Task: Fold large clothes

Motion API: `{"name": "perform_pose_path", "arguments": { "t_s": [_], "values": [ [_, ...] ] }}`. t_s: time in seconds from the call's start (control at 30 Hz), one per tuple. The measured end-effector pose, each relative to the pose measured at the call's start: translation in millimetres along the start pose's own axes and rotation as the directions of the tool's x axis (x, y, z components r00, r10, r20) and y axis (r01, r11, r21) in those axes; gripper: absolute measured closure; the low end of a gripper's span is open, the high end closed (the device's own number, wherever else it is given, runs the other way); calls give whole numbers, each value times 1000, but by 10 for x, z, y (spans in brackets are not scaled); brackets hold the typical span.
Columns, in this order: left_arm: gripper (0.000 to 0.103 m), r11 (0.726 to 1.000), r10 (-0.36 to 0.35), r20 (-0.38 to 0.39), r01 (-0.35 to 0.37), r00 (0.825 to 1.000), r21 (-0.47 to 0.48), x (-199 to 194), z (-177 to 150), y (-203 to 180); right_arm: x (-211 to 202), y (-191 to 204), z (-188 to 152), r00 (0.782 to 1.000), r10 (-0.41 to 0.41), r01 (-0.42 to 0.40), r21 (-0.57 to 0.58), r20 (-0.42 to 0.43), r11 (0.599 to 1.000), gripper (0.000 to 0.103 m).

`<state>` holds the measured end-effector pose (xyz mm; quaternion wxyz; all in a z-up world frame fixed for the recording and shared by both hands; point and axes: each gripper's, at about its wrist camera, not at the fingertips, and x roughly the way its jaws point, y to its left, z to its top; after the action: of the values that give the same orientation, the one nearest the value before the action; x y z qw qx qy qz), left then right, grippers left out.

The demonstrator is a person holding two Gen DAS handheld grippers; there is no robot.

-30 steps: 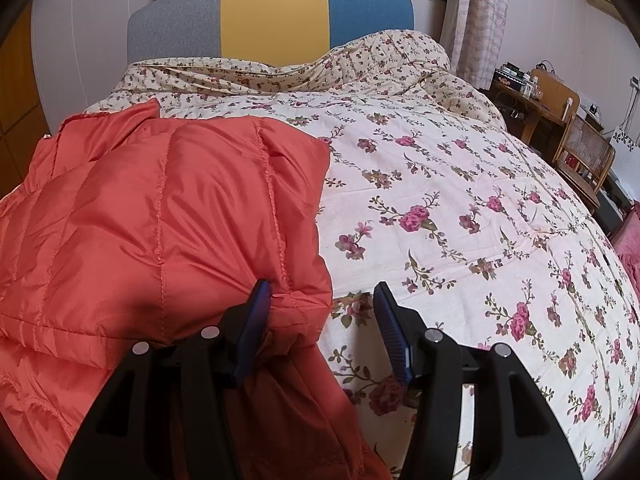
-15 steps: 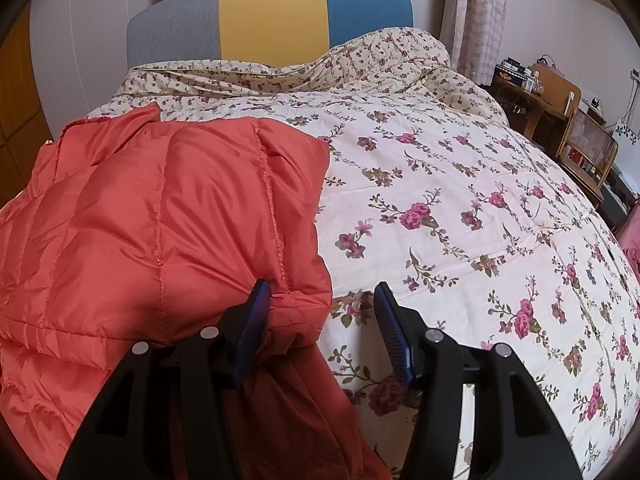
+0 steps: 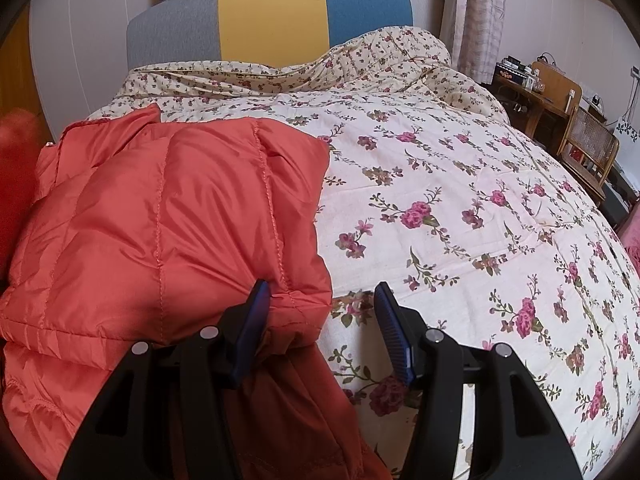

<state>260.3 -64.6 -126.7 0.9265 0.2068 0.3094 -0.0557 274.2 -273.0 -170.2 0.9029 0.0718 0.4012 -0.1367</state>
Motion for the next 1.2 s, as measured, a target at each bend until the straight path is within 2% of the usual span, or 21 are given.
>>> {"name": "perform_pose_path", "arguments": {
  "t_s": [0.03, 0.17, 0.23, 0.3, 0.33, 0.37, 0.4, 0.47, 0.57, 0.63, 0.67, 0.7, 0.77, 0.83, 0.87, 0.93, 0.97, 1.0, 1.1, 1.2],
  "values": [
    [88, 1000, 2, -11, -2, 1000, 17, 31, -9, -38, -1, 2, 0, 1000, -1, 1, 0, 0, 1000, 49],
    [84, 994, 58, -40, -53, 998, 97, 139, -29, -194, 0, 0, 1, 1000, 0, 0, 1, 0, 1000, 49],
    [81, 992, 57, -28, -53, 998, 112, 96, -48, -191, 0, -5, -1, 1000, 4, -4, 4, -1, 1000, 48],
    [62, 996, 8, -19, -6, 1000, 95, 14, -32, -134, -2, -15, 1, 1000, 11, -11, 12, -2, 1000, 48],
    [38, 997, -26, -4, 26, 1000, 74, -63, -27, -84, -13, -27, 1, 1000, 18, -18, 19, 2, 1000, 48],
    [21, 998, -51, 37, 49, 998, 45, -191, -27, 6, -31, -41, 0, 1000, 26, -26, 26, 9, 999, 48],
    [18, 997, -73, 71, 72, 995, 26, -290, -31, 85, -65, -56, 0, 999, 35, -36, 33, 23, 999, 48],
    [18, 994, -103, 108, 106, 989, -18, -443, -54, 294, -185, -55, 9, 996, 53, -55, 30, 67, 998, 48],
    [18, 990, -70, 111, 83, 991, -114, -478, -50, 666, -506, 134, 48, 980, 119, -109, -75, 157, 991, 48],
    [18, 970, -36, 86, 56, 996, -238, -416, -121, 1062, -728, 369, 84, 961, 206, -177, -161, 186, 971, 48],
    [19, 949, -4, 65, 25, 998, -316, -347, -170, 1310, -829, 504, 112, 945, 265, -228, -193, 193, 954, 48],
    [20, 932, 18, 46, 0, 999, -364, -289, -215, 1479, -881, 616, 140, 934, 303, -262, -214, 189, 941, 48],
    [33, 891, 57, -30, -65, 998, -449, -79, -302, 1803, -928, 962, 208, 910, 387, -337, -278, 149, 899, 48],
    [38, 873, 69, -84, -101, 994, -477, 71, -380, 1969, -869, 1260, 242, 897, 429, -376, -325, 109, 868, 50],
    [40, 873, 74, -121, -123, 990, -471, 225, -409, 2036, -800, 1396, 253, 893, 443, -392, -343, 83, 854, 50],
    [40, 884, 80, -158, -143, 984, -445, 409, -447, 2077, -601, 1612, 276, 905, 423, -380, -366, 41, 849, 56],
    [40, 889, 76, -167, -142, 983, -434, 501, -442, 2087, -463, 1684, 282, 923, 384, -351, -367, 20, 862, 56],
    [40, 890, 73, -169, -141, 983, -433, 531, -476, 2079, -353, 1705, 264, 931, 364, -340, -358, 0, 869, 55],
    [39, 876, 44, -168, -119, 985, -468, 666, -611, 2138, -36, 1695, 205, 919, 391, -387, -294, -48, 874, 54],
    [39, 871, 22, -176, -105, 984, -480, 765, -652, 2129, 37, 1755, 158, 927, 373, -366, -307, -36, 879, 54]
  ]
}}
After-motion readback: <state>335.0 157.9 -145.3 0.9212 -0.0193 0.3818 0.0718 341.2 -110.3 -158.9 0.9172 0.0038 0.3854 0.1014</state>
